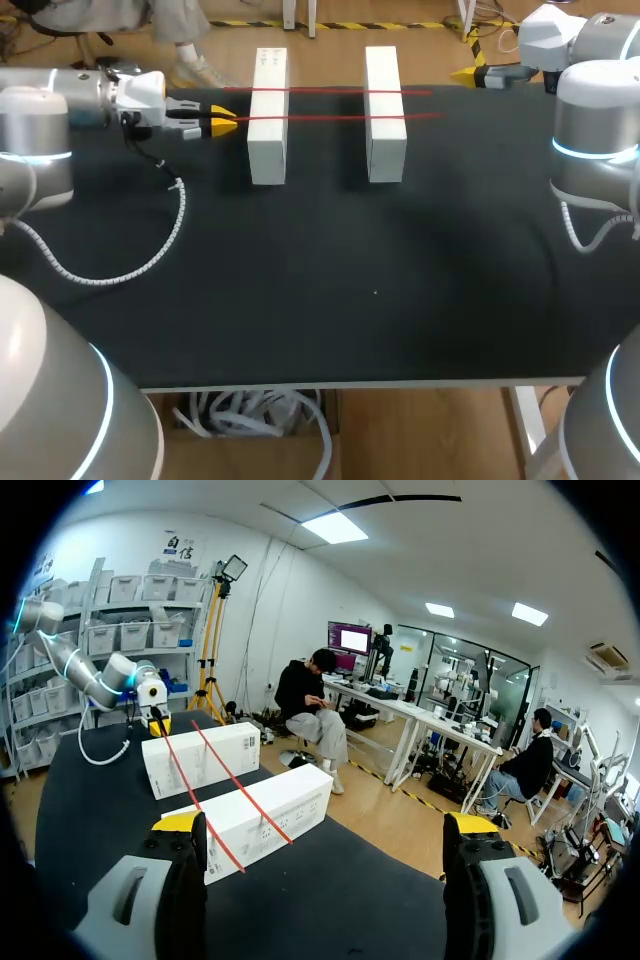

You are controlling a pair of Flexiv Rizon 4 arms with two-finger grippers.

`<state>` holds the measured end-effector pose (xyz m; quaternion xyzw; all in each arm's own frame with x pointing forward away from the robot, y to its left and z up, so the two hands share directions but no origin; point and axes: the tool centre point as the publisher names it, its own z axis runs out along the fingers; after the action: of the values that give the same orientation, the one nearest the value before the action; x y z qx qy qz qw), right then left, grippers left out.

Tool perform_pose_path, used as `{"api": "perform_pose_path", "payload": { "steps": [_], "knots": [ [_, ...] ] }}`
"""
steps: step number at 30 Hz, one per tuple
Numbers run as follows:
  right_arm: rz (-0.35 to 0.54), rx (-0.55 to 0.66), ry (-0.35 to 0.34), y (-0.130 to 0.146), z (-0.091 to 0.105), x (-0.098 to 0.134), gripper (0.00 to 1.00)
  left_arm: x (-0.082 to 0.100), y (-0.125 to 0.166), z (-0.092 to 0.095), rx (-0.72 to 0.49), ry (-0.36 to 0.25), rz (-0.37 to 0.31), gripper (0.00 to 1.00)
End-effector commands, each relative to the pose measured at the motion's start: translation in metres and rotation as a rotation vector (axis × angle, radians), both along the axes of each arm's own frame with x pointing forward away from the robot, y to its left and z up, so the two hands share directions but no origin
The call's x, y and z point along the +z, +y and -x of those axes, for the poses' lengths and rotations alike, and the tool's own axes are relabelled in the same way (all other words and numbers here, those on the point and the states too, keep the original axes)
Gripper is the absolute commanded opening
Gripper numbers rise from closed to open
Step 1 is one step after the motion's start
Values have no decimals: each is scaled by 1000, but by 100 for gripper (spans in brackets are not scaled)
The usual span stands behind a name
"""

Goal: Grab the tape and strap the tape.

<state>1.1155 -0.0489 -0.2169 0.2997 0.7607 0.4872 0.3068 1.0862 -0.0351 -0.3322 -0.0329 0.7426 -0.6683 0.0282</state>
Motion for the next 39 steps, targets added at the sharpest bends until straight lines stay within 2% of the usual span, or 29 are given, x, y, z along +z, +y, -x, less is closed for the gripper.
{"api": "perform_pose_path", "payload": {
  "steps": [1, 6, 9, 20, 32, 35, 39],
  "knots": [
    [0, 0, 0, 0, 1, 0, 100, -2, -1, -1, -9, 10, 12, 23],
    [0, 0, 0, 0, 1, 0, 100, -1, -1, 0, -3, 11, 20, 27],
    [0, 0, 0, 0, 1, 0, 100, -1, 3, -1, 11, 11, 29, 24],
    [0, 0, 0, 0, 1, 0, 100, -2, 20, -1, 54, 4, 27, 25],
    [0, 0, 0, 0, 1, 0, 100, 1, 17, 0, 51, 0, 33, 25],
    [0, 0, 0, 0, 1, 0, 100, 2, 16, -1, 49, -2, 35, 18],
    [0, 0, 0, 0, 1, 0, 100, 2, 13, -2, 41, -3, 33, 19]
  ]
}}
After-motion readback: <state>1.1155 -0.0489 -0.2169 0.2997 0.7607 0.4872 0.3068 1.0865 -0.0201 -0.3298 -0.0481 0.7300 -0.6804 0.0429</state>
